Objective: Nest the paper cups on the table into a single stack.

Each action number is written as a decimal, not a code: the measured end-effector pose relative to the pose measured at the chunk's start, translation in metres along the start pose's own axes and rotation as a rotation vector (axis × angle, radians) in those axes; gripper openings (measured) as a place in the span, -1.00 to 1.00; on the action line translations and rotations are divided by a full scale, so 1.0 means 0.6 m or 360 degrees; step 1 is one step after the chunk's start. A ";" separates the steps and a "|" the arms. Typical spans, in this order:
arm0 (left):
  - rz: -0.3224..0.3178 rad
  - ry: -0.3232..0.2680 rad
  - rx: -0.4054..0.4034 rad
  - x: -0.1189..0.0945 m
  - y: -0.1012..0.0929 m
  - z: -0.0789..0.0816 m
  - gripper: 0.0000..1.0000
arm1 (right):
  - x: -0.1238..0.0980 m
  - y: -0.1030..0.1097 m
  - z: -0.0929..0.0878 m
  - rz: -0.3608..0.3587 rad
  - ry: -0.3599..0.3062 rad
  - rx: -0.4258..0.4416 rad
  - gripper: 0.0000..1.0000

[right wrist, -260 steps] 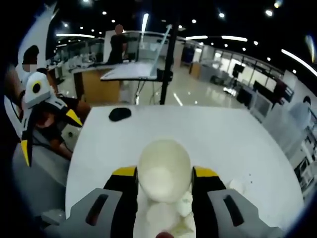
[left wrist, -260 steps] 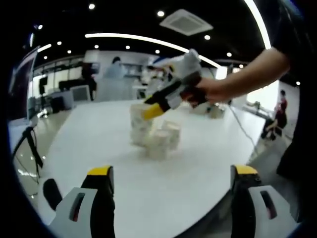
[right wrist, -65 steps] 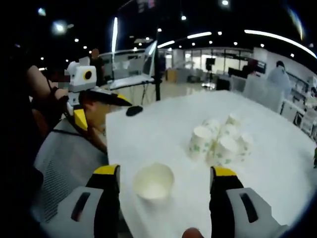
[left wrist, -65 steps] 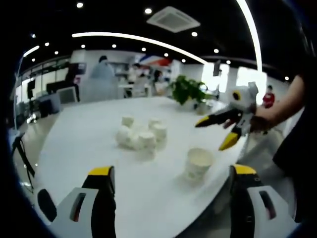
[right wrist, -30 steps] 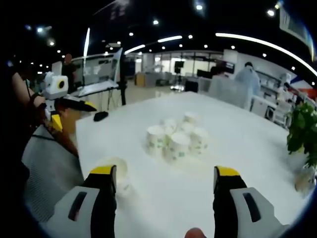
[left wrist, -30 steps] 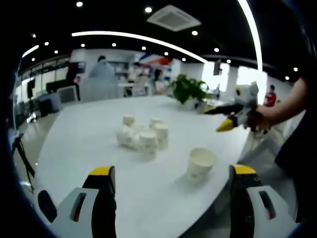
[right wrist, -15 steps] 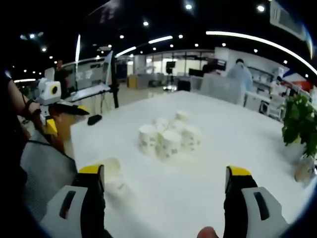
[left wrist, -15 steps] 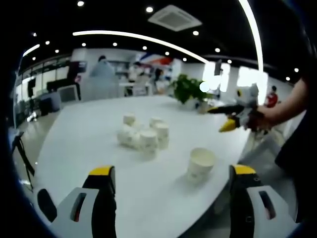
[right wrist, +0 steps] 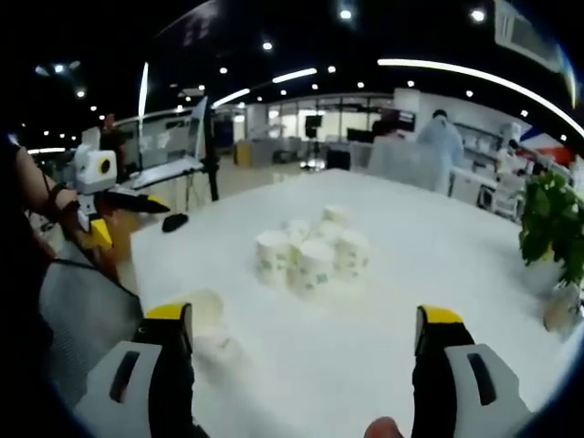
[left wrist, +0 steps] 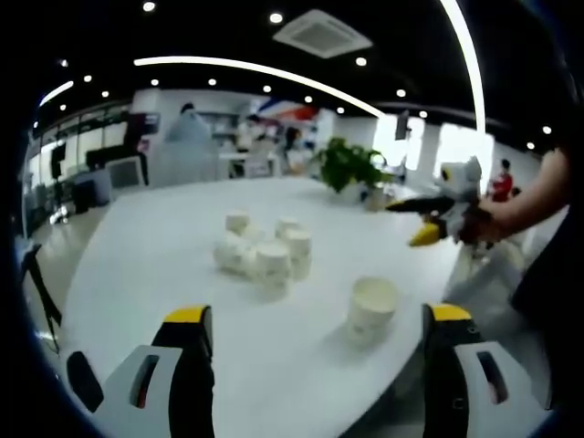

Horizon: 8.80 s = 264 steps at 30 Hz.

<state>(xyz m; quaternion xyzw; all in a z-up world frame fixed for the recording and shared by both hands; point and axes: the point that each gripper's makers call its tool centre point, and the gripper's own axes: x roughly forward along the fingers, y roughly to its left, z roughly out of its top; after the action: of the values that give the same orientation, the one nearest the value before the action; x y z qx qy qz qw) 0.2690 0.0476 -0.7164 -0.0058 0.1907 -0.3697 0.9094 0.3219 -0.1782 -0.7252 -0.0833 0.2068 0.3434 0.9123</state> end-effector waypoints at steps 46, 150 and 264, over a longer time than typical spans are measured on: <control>-0.0102 0.0032 0.0161 0.269 0.074 0.027 0.70 | -0.005 -0.066 -0.063 0.0024 0.0113 0.0162 1.00; -0.0344 -0.0030 0.0370 0.215 0.013 0.125 -0.29 | -0.058 -0.029 -0.036 -0.0052 -0.0082 0.0375 0.82; -0.0706 -0.0160 0.0233 0.135 -0.122 0.169 -0.28 | -0.020 0.107 0.107 0.0712 -0.0599 0.0933 -0.72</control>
<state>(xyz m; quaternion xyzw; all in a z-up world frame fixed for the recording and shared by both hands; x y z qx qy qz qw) 0.3083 -0.0736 -0.6388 0.0001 0.1120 -0.5726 0.8122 0.2917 -0.1182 -0.6628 0.2913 0.1384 0.4692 0.8221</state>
